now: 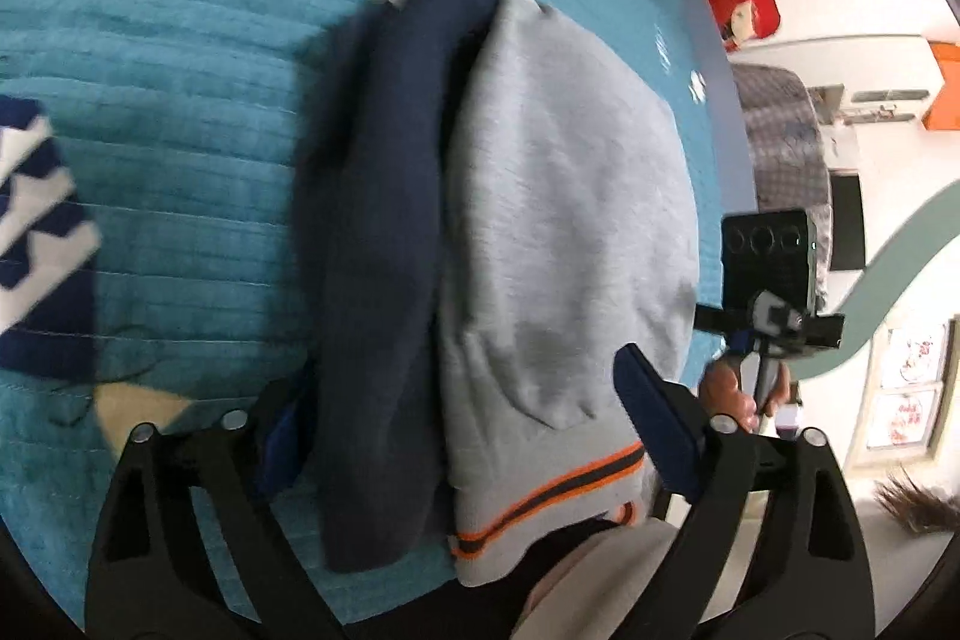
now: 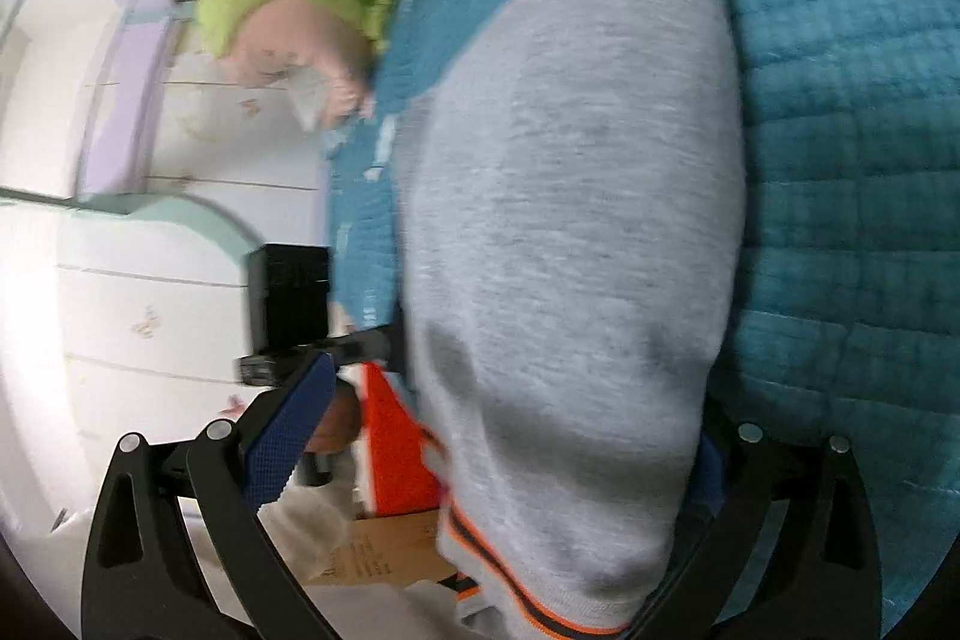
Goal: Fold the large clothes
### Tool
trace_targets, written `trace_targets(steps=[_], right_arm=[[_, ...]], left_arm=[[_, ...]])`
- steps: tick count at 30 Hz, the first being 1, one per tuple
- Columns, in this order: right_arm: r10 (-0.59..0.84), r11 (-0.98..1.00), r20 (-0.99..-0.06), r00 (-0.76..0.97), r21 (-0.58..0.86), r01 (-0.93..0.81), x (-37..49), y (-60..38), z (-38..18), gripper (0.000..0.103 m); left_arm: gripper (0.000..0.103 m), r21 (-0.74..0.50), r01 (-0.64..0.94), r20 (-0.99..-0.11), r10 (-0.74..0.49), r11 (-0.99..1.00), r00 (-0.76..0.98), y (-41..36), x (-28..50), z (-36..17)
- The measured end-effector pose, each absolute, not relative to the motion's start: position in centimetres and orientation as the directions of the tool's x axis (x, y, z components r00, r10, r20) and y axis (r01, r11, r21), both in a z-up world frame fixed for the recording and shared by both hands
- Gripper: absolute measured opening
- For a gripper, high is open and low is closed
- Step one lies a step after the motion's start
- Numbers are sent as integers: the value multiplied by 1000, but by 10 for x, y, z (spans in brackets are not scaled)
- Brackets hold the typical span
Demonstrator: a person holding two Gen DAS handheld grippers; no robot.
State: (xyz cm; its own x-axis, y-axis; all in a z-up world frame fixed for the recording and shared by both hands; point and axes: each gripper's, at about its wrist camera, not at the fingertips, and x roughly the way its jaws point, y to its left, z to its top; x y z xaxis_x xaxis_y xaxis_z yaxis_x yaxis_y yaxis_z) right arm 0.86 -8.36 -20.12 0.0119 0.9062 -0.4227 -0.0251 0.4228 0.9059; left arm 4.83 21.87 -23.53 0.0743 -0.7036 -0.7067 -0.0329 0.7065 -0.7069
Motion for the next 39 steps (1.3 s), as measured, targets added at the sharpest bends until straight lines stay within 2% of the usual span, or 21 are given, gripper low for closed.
trace_targets(steps=[4,6,7,8,10,11,12,16,19,22,32,39], right_arm=[[831,557,-556,24,829,-58,13,-60,-208,97],[750,662,-659,62,747,-61,14,-44,-202,95],[735,678,-673,85,732,-66,12,-44,-197,89],[729,684,-677,103,725,-78,10,-45,-192,83],[721,693,-679,140,714,-102,4,-51,-182,50],[732,680,-666,144,727,-98,3,-57,-179,45],[748,663,-649,139,743,-93,3,-59,-178,37],[755,656,-640,143,733,-178,1,-46,-151,33],[773,633,-619,142,737,-236,3,-35,-125,33],[794,606,-590,147,751,-262,12,-27,-109,33],[849,523,-502,164,755,-396,102,56,-35,33],[913,408,-387,129,851,-332,200,118,-16,33]], left_arm=[[90,-618,5,-784,-617,786,73,196,59,-236],[87,-597,-25,-799,-591,802,112,192,60,-234],[72,-574,-36,-812,-563,818,155,190,57,-229],[51,-560,-28,-816,-546,828,188,187,53,-223],[31,-556,-30,-811,-534,831,239,181,47,-211],[27,-513,-38,-838,-491,857,240,177,48,-209],[27,-484,-32,-853,-463,874,241,172,50,-207],[24,-407,-12,-884,-391,913,256,158,52,-188],[23,-339,4,-902,-327,941,281,150,56,-165],[24,-325,-6,-900,-308,946,309,171,57,-142],[24,-182,5,-862,-163,983,479,241,119,-34],[23,-105,-76,-832,-46,992,552,306,191,21]])
